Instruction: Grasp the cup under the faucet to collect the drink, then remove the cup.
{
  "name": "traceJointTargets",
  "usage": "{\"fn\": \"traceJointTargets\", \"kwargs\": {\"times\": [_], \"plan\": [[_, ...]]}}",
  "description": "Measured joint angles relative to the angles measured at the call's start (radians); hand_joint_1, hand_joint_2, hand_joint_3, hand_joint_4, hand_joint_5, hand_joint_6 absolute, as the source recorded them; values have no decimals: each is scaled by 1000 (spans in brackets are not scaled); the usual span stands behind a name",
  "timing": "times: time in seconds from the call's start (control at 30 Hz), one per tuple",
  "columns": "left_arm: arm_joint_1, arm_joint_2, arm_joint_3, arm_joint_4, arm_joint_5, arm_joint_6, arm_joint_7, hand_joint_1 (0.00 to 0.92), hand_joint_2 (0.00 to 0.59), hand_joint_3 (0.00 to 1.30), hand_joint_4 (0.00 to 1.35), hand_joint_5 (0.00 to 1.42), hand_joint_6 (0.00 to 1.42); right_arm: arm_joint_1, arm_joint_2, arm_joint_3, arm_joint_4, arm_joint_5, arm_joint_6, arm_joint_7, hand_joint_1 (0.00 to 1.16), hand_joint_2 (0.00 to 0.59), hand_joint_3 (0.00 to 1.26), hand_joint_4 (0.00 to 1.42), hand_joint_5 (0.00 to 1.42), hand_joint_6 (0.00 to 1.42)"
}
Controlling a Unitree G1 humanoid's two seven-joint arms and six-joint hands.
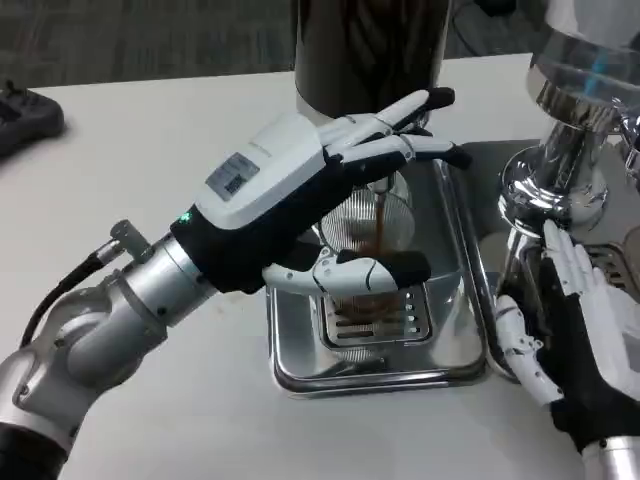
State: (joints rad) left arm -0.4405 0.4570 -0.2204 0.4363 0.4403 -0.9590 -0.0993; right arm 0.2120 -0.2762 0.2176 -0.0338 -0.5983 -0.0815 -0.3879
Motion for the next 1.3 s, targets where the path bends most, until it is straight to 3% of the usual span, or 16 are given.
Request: {"fn": "traceJointTargets", "kwargs": {"times": [0.07,0.1,0.2,0.27,0.37,0.5,0.7,0.97,1.3], "plan": [[0,0,-4,0,0,1,5,0,176,290,38,269,200,-15,9,-9,-1,63,-3,66,153,417,0,0,0,0],[0,0,-7,0,0,1,6,0,176,290,38,269,200,-17,16,-16,-1,91,-4,92,208,351,0,0,0,0],[0,0,-9,0,0,1,8,0,177,290,38,269,200,-27,20,-27,7,117,-7,117,244,317,0,0,0,0],[0,0,-10,0,1,2,13,0,177,290,38,269,201,-62,21,-37,26,124,-8,138,276,262,0,0,0,0],[0,1,-12,0,1,3,16,0,178,291,35,269,201,-103,25,-48,53,145,-10,169,319,242,0,0,0,0],[0,1,-18,0,0,3,19,0,184,291,31,269,202,-168,21,-57,109,165,-12,211,369,235,0,0,0,0],[0,5,-19,0,1,3,25,0,184,291,29,269,203,-192,24,-60,142,167,-12,223,392,227,0,0,0,0],[0,5,-22,-1,0,4,27,0,180,291,28,269,204,-265,41,-31,174,159,6,266,372,212,0,0,0,0],[0,6,-26,-3,3,10,38,0,181,291,28,269,206,-297,43,-27,199,165,9,301,367,211,0,0,0,0]]}}
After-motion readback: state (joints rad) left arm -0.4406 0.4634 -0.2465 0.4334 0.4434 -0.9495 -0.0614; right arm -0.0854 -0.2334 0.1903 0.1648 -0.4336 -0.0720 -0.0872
